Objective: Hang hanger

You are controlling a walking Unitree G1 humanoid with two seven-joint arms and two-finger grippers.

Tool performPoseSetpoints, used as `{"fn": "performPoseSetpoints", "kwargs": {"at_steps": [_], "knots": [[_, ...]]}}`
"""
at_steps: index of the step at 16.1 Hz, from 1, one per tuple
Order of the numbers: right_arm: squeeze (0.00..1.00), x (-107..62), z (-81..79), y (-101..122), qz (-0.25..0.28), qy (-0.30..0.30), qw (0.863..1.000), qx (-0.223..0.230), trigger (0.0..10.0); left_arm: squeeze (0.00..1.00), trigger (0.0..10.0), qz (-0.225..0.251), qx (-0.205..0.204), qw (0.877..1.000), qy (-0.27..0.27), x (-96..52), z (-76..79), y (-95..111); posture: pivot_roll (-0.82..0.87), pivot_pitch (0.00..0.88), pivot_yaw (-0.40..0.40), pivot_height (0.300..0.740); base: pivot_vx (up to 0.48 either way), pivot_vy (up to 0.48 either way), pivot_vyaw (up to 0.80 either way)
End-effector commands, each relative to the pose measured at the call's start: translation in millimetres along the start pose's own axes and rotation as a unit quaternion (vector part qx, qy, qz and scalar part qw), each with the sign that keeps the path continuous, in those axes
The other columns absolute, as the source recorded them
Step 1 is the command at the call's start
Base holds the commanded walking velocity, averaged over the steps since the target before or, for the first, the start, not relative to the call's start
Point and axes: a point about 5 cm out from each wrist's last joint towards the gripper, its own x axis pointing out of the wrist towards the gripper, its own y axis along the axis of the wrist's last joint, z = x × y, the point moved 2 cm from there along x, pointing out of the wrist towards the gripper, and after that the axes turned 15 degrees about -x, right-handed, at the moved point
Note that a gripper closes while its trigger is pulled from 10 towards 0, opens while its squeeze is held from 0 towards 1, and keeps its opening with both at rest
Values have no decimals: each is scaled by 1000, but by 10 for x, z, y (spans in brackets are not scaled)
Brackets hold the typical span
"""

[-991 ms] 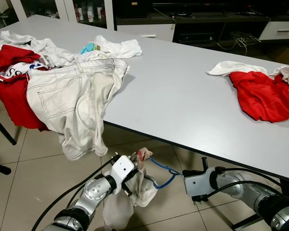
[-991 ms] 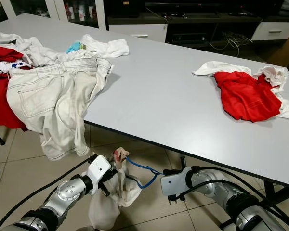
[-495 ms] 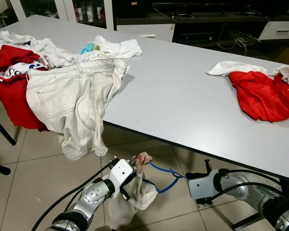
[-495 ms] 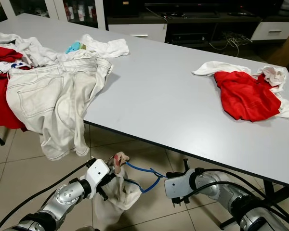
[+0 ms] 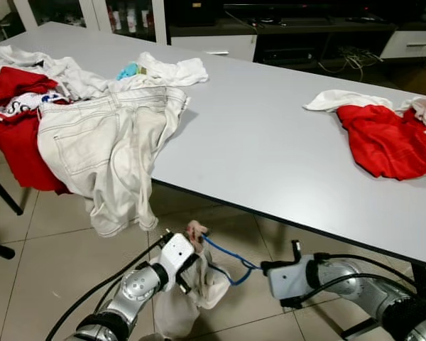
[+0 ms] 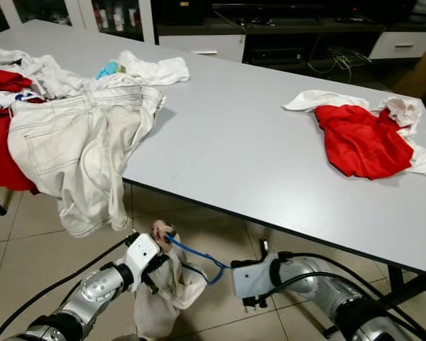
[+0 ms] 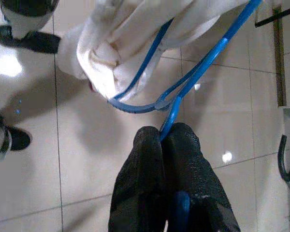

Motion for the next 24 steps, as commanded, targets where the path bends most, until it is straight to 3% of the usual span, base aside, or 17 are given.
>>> {"fn": "performPoseSetpoints", "kwargs": {"at_steps": [1, 10, 14, 21, 24], "knots": [[0, -77, -10, -82, -15, 8, 1000, 13, 10000, 0, 10000, 2, -8, 999, 46, -55, -196, 32, -44, 0, -11, 740, 0, 0, 0], [0, -141, 65, 48, 17, -3, 998, 59, 10000, 0, 10000, 9, -16, 999, 44, -40, -173, 47, -44, 0, -21, 740, 0, 0, 0], [0, -166, 19, 66, 17, 3, 997, 72, 10000, 0, 10000, 8, -20, 999, 35, -25, -118, 28, -45, 0, -21, 740, 0, 0, 0], [0, -85, 28, 190, 31, -32, 993, 109, 10000, 0, 10000, 17, -23, 999, 24, 11, -68, 66, -52, 0, -11, 740, 0, 0, 0], [0, -120, 148, 215, 52, -69, 985, 151, 10000, 0, 10000, 21, -19, 999, 28, 29, -81, 106, -51, 0, -11, 740, 0, 0, 0]]}}
